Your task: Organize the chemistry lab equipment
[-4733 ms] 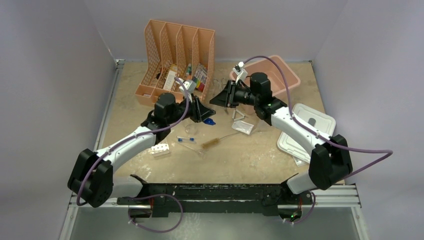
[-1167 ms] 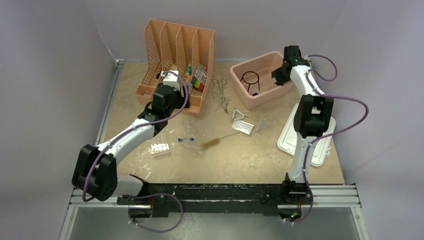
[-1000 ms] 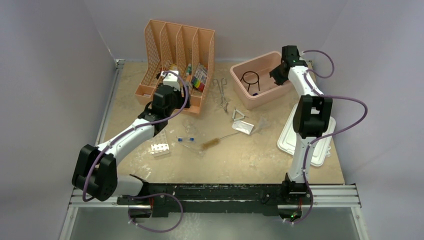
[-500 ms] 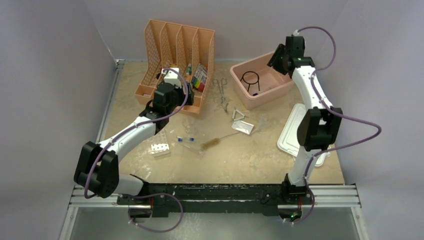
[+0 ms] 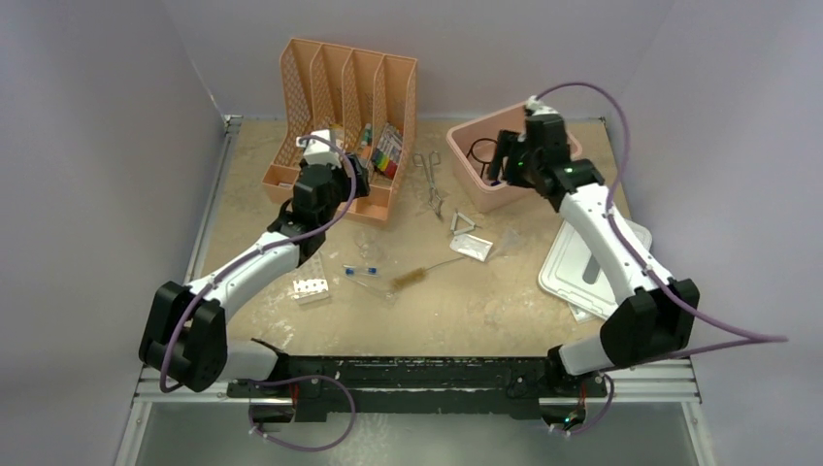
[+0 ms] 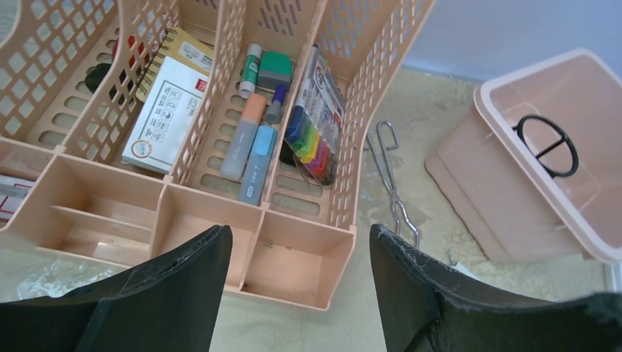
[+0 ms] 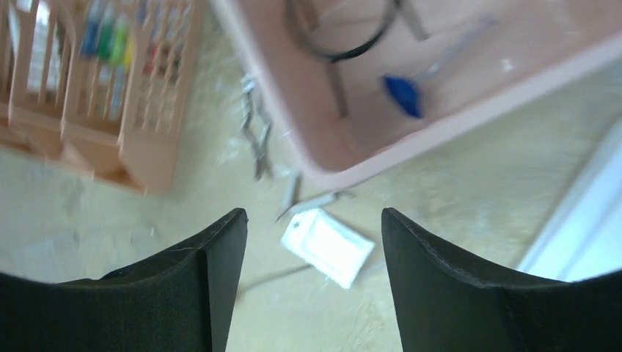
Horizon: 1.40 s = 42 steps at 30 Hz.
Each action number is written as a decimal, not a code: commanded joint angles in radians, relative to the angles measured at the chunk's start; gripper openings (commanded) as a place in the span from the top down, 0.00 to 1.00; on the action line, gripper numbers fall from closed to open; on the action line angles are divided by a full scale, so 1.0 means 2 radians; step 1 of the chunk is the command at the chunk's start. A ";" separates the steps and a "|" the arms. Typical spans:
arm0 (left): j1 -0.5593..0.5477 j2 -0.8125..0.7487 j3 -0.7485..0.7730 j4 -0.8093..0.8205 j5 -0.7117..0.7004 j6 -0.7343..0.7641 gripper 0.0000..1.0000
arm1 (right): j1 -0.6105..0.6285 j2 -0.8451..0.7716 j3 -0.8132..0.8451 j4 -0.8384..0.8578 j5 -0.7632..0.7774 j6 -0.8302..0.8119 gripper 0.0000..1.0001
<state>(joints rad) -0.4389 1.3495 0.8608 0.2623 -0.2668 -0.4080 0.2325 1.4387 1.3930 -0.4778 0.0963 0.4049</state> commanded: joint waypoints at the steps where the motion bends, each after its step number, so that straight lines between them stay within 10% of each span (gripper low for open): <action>1: 0.003 -0.027 0.001 0.016 -0.057 -0.051 0.32 | 0.100 0.015 -0.003 0.028 0.016 -0.049 0.32; 8: 0.012 -0.039 0.037 -0.086 -0.105 -0.082 0.32 | 0.178 0.119 0.023 0.038 0.021 -0.065 0.53; 13: 0.052 -0.021 0.076 -0.189 -0.133 -0.124 0.32 | 0.186 0.210 0.070 0.017 0.057 -0.060 0.48; 33: 0.055 0.001 0.097 -0.188 -0.098 -0.101 0.07 | 0.185 0.370 0.159 -0.015 0.091 -0.087 0.54; 42: 0.055 0.019 0.112 -0.187 -0.080 -0.106 0.11 | 0.171 0.387 0.159 -0.001 0.059 -0.082 0.80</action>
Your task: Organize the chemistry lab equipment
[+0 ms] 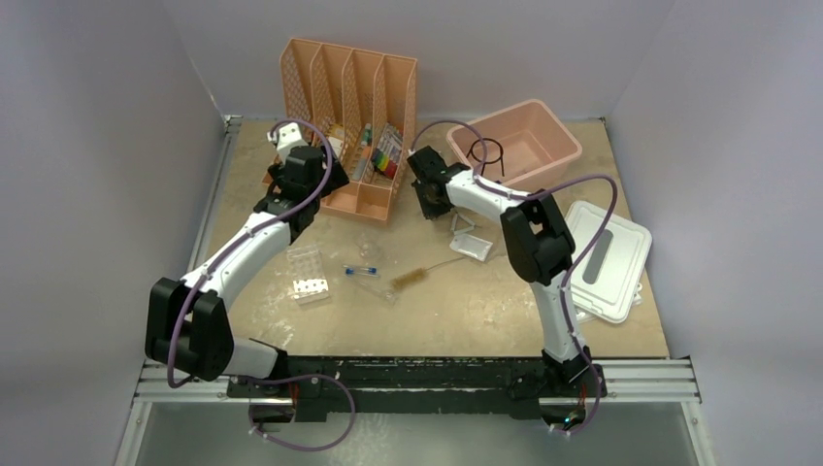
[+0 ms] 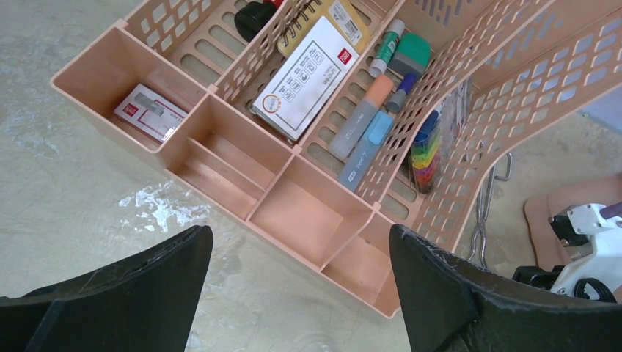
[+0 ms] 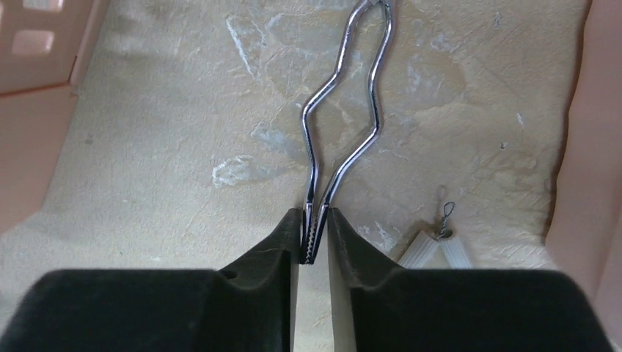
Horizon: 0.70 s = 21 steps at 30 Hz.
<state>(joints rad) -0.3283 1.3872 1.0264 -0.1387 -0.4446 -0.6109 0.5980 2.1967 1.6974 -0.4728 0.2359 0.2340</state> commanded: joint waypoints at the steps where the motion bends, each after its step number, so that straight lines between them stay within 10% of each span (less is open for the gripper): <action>1: 0.001 0.001 0.029 0.013 0.009 -0.005 0.11 | -0.014 0.008 0.004 -0.004 -0.012 0.006 0.83; 7: 0.001 0.001 0.028 0.017 0.033 -0.014 0.12 | -0.018 -0.026 -0.016 -0.008 -0.035 0.014 1.00; 21: -0.014 0.027 -0.016 0.133 0.147 -0.125 0.13 | -0.032 -0.173 -0.131 0.033 -0.133 0.064 1.00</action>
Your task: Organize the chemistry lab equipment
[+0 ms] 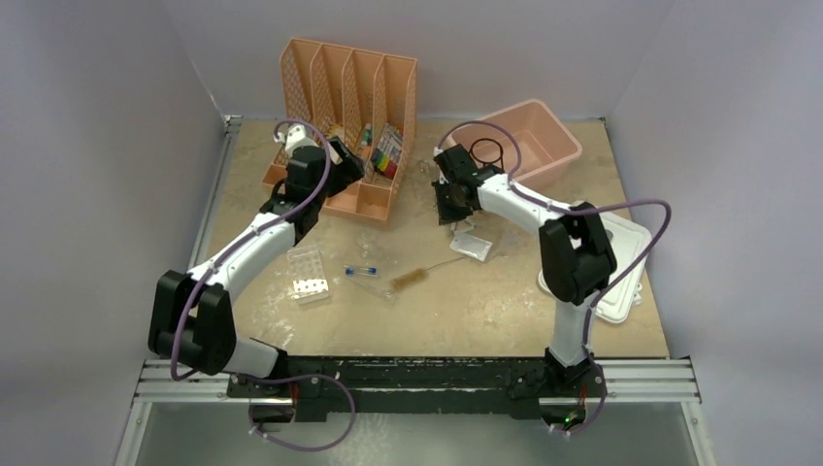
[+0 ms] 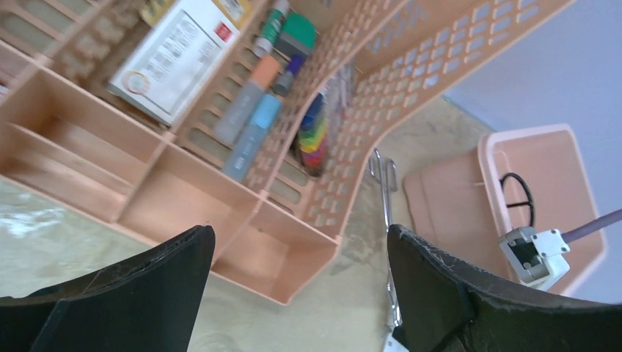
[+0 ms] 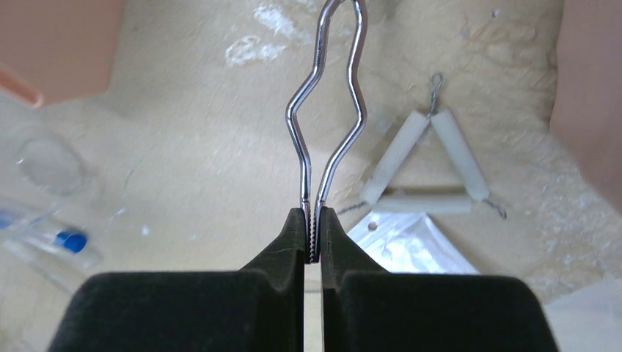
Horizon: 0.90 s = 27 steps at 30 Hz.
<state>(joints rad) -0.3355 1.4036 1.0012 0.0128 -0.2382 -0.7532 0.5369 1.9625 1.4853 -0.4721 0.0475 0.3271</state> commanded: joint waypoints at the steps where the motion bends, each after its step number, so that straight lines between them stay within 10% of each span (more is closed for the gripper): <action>1: -0.012 0.025 -0.003 0.065 0.054 -0.062 0.13 | -0.001 -0.068 -0.032 0.040 -0.047 0.017 1.00; 13: -0.076 0.139 0.050 0.146 0.140 -0.157 0.14 | -0.002 -0.155 -0.137 0.156 -0.098 0.037 1.00; 27: -0.098 0.200 0.068 0.193 0.196 -0.189 0.53 | -0.003 -0.200 -0.174 0.234 -0.101 0.057 1.00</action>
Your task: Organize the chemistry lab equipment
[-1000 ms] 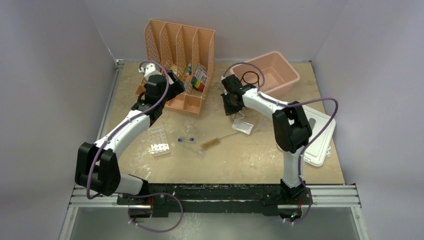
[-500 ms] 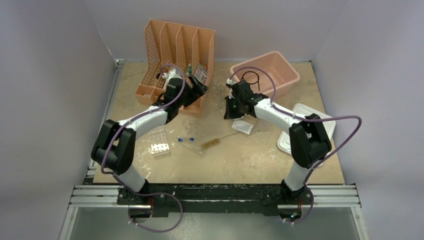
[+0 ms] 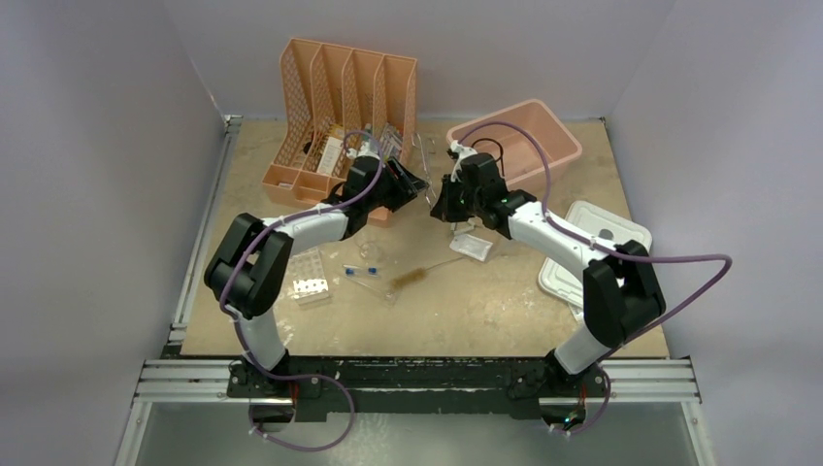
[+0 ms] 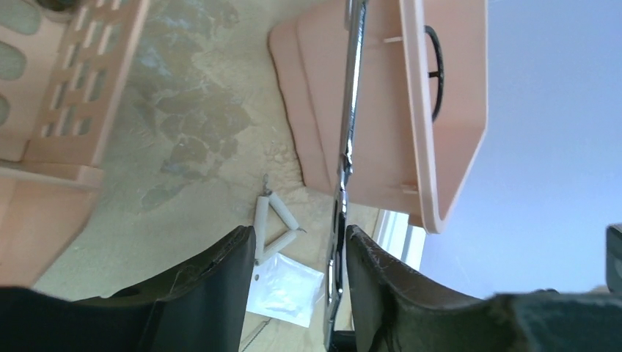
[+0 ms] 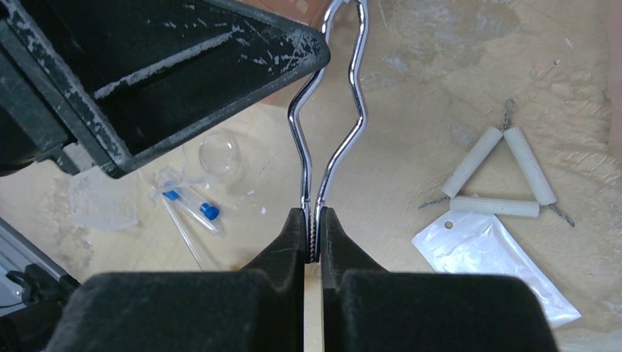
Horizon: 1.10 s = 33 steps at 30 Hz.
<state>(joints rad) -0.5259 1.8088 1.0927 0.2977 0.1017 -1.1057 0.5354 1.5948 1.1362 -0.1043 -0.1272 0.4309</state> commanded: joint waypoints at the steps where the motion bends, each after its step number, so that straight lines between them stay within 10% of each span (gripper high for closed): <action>1: -0.003 -0.005 0.019 0.056 0.028 -0.013 0.56 | -0.003 -0.014 0.003 0.050 -0.014 0.005 1.00; 17: -0.007 -0.023 0.002 0.092 0.056 0.029 1.00 | -0.010 -0.014 0.030 0.066 -0.065 0.006 1.00; 23: -0.007 -0.065 0.018 0.016 0.063 0.175 1.00 | -0.025 -0.057 0.053 0.030 -0.062 -0.012 0.40; 33: -0.007 -0.114 0.033 -0.018 0.133 0.262 1.00 | -0.040 -0.004 0.188 -0.047 0.012 0.048 0.16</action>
<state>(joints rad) -0.5335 1.6459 1.0943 0.2344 0.2878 -0.6792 0.4557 1.5150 1.3808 -0.1211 -0.1593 0.4545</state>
